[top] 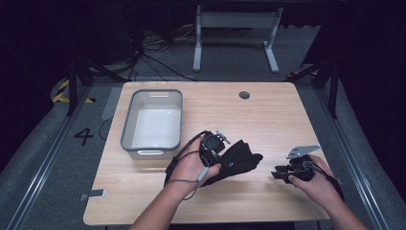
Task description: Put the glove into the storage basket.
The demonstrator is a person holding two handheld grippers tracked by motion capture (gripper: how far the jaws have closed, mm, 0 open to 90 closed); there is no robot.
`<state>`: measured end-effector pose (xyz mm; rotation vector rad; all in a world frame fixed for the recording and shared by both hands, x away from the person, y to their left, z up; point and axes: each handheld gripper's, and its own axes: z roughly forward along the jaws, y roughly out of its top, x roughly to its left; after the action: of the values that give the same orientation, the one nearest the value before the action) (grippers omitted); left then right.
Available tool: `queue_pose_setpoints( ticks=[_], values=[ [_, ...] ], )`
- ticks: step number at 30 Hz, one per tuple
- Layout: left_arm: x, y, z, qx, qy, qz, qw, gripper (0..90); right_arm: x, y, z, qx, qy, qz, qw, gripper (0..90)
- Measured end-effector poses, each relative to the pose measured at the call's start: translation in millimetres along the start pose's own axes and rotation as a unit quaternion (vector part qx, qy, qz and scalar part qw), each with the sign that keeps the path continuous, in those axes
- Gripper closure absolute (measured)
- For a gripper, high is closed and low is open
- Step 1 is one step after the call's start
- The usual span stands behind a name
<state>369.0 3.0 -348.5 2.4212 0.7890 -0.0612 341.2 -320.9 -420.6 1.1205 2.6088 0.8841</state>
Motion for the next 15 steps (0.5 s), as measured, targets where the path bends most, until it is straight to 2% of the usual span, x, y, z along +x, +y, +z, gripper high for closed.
queue_pose_setpoints(
  ticks=[3, 7, 15],
  values=[
    [7.1, -1.6, -9.7, -0.011, 0.006, -0.012, 0.9999, 67.7, -2.3, 1.5, 0.1, -0.001, -0.002, 0.002, 1.0, 68.5],
    [16.8, -4.8, -24.4, -0.022, 0.024, -0.026, 0.9991, 67.7, -5.8, 4.0, 2.6, -0.001, 0.0, 0.001, 1.0, 68.5],
    [33.4, -12.6, -48.6, -0.044, 0.051, -0.055, 0.9961, 67.6, -9.1, 9.4, 8.1, 0.001, 0.004, -0.003, 1.0, 68.3]
  ],
)
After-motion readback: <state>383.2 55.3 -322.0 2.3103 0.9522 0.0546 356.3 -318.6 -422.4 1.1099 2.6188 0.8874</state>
